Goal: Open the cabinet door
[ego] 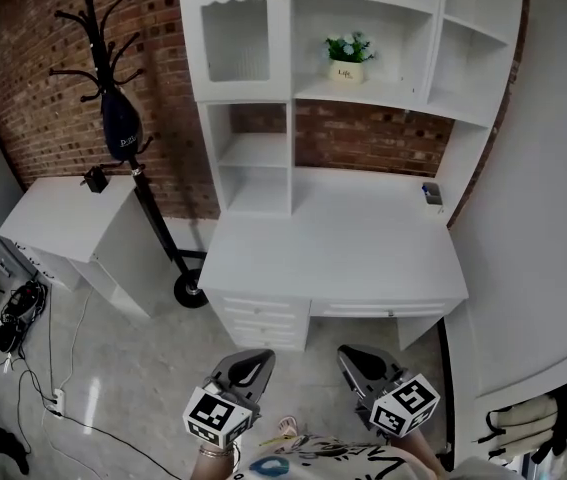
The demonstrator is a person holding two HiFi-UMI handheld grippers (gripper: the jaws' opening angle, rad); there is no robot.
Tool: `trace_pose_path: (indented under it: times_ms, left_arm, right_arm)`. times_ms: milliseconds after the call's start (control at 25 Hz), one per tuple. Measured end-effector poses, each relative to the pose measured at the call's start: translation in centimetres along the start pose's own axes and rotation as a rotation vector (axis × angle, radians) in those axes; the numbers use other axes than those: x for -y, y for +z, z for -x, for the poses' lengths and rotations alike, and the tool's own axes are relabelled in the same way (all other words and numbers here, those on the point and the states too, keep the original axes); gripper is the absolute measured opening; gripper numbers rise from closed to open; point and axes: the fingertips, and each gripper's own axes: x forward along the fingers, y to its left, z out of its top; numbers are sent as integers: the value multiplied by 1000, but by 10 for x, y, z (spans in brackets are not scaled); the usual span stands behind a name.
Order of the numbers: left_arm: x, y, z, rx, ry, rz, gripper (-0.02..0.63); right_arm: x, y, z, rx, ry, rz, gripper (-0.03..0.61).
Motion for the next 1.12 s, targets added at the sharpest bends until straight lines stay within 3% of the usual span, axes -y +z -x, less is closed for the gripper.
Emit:
trace_pose_path:
  times_ms: [320,680,1120]
  left_arm:
    - [-33,-1,-2,-10,3,-22,14]
    - [-32,-7,-26,-31,-55,-4,14]
    - [-46,-2,-61,-29,-33,-3,14]
  right_arm:
    - [9,4,-26,48,-54,-49,29]
    - [23,-7,-18,22,-101,-64,29]
    - [56,9,-40,45,-58,-46,29]
